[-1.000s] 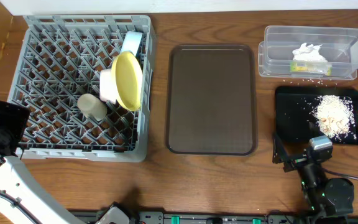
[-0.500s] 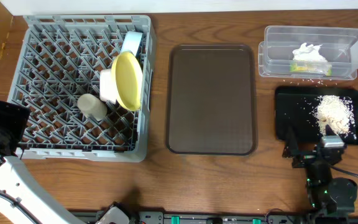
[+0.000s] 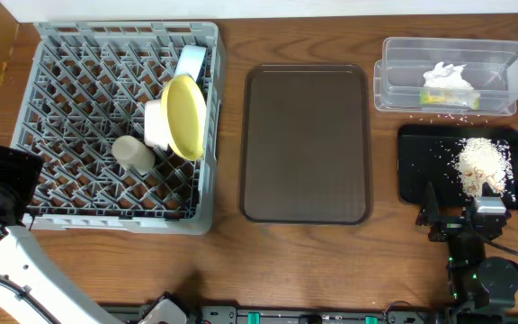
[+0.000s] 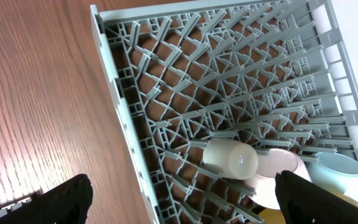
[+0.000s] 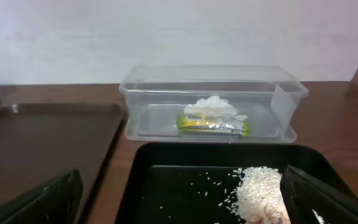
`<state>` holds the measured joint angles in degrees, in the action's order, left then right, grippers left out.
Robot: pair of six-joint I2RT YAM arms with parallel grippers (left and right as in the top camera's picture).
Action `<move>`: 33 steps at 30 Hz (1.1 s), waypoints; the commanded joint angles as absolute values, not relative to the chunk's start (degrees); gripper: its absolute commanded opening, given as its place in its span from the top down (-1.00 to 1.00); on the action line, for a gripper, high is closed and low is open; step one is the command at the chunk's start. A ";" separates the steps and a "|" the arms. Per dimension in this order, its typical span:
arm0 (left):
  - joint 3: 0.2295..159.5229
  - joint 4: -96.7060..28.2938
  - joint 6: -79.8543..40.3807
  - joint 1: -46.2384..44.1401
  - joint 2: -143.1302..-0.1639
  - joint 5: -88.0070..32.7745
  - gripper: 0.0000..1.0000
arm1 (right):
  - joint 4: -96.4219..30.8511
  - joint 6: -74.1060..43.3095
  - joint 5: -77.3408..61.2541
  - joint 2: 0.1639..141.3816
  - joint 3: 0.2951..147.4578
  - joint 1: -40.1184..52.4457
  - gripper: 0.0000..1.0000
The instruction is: Sort waste into correct bins and load items into the dishwasher
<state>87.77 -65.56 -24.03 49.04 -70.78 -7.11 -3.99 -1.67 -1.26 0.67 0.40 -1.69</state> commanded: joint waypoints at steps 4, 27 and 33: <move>87.99 -65.56 -24.12 49.21 -70.85 -6.79 -0.89 | -3.77 8.78 -5.67 0.30 0.32 -2.81 -0.99; 87.99 -65.56 -24.12 49.21 -70.85 -6.79 -0.90 | -3.68 9.26 -6.68 0.32 0.32 -2.57 -0.98; 87.99 -65.56 -24.12 49.21 -70.85 -6.79 -0.89 | -3.68 9.26 -6.68 0.32 0.32 -2.55 -0.99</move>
<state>87.77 -65.56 -24.03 49.04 -70.78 -7.11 -3.57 9.30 -5.80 0.67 0.40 -1.69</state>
